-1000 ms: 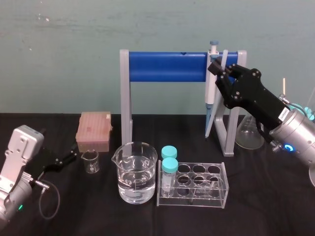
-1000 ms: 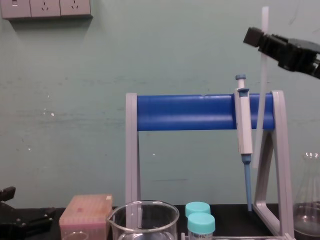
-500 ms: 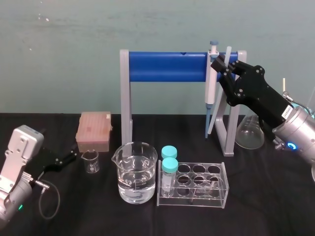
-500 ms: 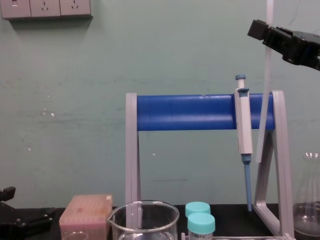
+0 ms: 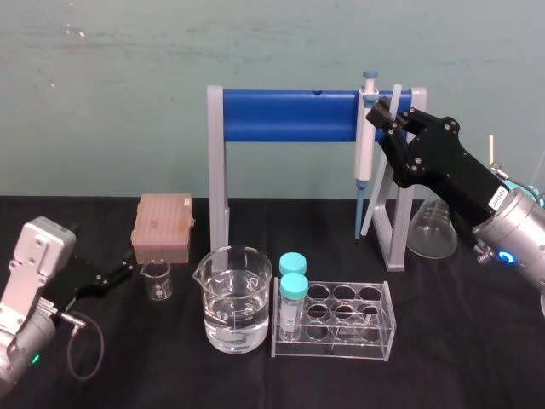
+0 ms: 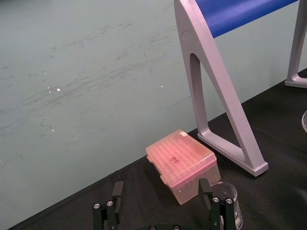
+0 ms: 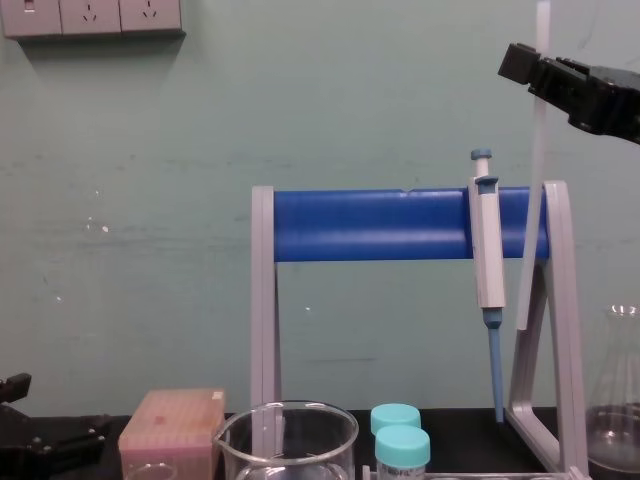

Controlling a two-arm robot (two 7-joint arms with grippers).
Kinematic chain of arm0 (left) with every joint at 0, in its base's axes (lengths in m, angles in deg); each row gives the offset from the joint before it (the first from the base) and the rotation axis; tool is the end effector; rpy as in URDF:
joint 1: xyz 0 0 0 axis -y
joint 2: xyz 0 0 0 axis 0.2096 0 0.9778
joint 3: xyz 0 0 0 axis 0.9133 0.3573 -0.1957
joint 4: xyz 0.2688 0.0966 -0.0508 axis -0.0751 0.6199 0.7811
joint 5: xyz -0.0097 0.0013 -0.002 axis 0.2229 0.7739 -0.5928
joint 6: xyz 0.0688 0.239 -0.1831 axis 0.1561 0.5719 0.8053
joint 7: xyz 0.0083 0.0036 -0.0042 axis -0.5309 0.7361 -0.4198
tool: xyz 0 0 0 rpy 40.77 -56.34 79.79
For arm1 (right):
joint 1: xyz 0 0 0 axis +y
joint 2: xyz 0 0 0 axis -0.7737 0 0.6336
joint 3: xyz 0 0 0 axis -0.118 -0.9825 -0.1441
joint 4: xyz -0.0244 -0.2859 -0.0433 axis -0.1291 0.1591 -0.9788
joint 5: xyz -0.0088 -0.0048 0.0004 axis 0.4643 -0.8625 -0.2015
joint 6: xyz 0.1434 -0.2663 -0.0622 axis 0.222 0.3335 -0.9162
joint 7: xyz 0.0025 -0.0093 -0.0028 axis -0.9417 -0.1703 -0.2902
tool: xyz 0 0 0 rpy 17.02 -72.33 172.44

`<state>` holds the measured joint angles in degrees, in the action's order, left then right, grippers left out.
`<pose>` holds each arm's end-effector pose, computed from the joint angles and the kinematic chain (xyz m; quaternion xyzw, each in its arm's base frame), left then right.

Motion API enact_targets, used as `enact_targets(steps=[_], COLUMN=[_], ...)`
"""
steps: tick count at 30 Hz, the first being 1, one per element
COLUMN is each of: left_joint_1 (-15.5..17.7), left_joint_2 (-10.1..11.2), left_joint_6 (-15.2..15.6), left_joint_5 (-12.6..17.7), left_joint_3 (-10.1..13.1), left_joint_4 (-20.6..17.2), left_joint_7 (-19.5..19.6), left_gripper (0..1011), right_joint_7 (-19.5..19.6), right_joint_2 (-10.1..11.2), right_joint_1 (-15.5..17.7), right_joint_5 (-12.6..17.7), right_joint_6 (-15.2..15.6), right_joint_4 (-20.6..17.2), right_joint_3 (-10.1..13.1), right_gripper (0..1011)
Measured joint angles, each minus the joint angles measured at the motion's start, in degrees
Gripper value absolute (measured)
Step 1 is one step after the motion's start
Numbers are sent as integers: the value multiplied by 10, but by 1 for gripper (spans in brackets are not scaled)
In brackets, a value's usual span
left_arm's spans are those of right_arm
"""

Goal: Pick up the stirring rod with one hand, then place it down.

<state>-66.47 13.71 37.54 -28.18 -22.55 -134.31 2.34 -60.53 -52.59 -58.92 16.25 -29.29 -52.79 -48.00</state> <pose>0.3581 0.0825 -0.3023 0.1415 -0.1324 0.5799 0.7913 0.4036 -0.0574 -0.1958 0.1812 -0.1433 -0.3183 0.9194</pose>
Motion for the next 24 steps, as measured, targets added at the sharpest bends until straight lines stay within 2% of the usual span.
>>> enact_targets(steps=[24], left_joint_1=[0], left_joint_2=[0], left_joint_6=[0], left_joint_5=[0], left_joint_3=[0], left_joint_4=[0], left_joint_7=[0], left_gripper=[1000], right_joint_7=[3], right_joint_2=[-1], right_joint_1=[5], right_joint_5=[-5], right_joint_6=[-1], right_joint_4=[-2], right_joint_3=[2], right_gripper=[67])
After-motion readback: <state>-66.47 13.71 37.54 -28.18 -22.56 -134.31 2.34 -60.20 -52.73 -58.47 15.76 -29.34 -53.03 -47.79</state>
